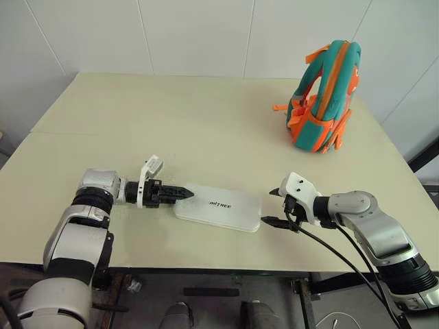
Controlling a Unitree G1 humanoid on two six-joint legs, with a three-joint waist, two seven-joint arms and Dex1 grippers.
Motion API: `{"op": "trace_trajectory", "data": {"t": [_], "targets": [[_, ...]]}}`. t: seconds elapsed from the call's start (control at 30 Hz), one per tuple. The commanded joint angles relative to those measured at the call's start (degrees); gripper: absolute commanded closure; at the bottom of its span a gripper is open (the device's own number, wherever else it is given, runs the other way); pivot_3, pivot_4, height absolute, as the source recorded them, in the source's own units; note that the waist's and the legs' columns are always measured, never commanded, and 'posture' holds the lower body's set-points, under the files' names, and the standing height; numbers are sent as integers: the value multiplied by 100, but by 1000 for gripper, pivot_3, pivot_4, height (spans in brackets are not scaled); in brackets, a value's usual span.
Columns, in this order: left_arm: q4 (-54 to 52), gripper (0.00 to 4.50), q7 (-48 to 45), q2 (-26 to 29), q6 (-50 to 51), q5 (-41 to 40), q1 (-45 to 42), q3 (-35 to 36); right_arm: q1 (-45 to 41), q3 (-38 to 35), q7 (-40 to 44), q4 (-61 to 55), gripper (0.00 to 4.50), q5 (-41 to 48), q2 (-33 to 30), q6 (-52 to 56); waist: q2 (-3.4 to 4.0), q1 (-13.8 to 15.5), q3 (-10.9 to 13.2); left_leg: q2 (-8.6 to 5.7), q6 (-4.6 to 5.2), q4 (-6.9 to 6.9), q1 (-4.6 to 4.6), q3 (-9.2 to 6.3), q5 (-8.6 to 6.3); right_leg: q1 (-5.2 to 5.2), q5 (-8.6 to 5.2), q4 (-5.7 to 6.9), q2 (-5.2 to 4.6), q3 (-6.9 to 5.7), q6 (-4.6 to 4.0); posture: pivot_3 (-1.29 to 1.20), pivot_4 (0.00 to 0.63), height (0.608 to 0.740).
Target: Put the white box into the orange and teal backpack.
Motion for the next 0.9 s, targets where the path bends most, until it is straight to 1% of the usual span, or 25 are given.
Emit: {"op": "trace_trajectory", "data": {"t": [0.03, 0.07, 0.1, 0.13, 0.2, 0.3, 0.5, 0.7, 0.9], "targets": [[-156, 2035, -177, -52, -75, 41, 63, 10, -86, -56, -11, -196, 0, 25, 37, -79, 0, -13, 0, 0, 0, -2, -2, 0, 0, -2, 0, 0, 0, 0, 0, 0, 150, 740], [-173, 2395, -198, -64, -66, 48, 62, 12, -94, -52, -7, -190, 0, 23, 41, -84, 0, -19, 0, 0, 0, -3, -6, 0, 0, -6, -1, -1, 0, 0, 1, 0, 150, 740], [-181, 2653, -215, -71, -59, 60, 62, 15, -99, -51, -2, -187, 0, 20, 45, -86, 0, -23, 0, 0, 0, -3, -10, -1, 0, -10, -1, -1, 0, -1, 1, 0, 150, 740], [-177, 2850, -218, -77, -47, 72, 63, 20, -107, -50, 0, -178, 0, 12, 52, -88, 0, -26, 0, 0, 0, -2, -10, 0, 0, -10, -1, -2, 0, -1, 2, 0, 150, 740], [-197, 3041, -222, -76, -29, 69, 81, 32, -114, -50, 3, -169, 0, 0, 57, -95, 0, -32, 0, 0, 1, 1, -9, 0, -1, -8, -1, -2, 0, -1, 2, 0, 150, 740], [-256, 3082, -241, -46, 24, 11, 103, 94, -128, -69, 22, -166, 0, 4, 37, -101, 0, -36, 0, 0, 1, 5, -3, 0, 0, -2, -1, 2, 0, -1, 3, 0, 150, 740], [-872, 3130, -349, 156, 70, 74, 351, -144, -162, -99, 39, -128, 0, -12, 9, -145, 0, -37, 0, 0, 0, 2, -1, -3, 0, 0, -1, 4, 0, -1, 3, 0, 150, 740], [-1272, 3130, -172, 315, 7, 106, 490, -265, -249, -115, 62, -23, 0, -49, -8, -205, 0, -39, 0, 0, 0, 6, 2, -3, 0, 4, 0, 5, 0, 0, 3, 0, 150, 740], [-1753, 3130, -35, 515, 54, 28, 700, -293, -271, -438, -93, 20, 0, -4, -53, -153, 0, -39, 0, 0, 0, 6, 5, -4, 1, 6, 0, 6, 0, 0, 3, 0, 150, 740]]}}
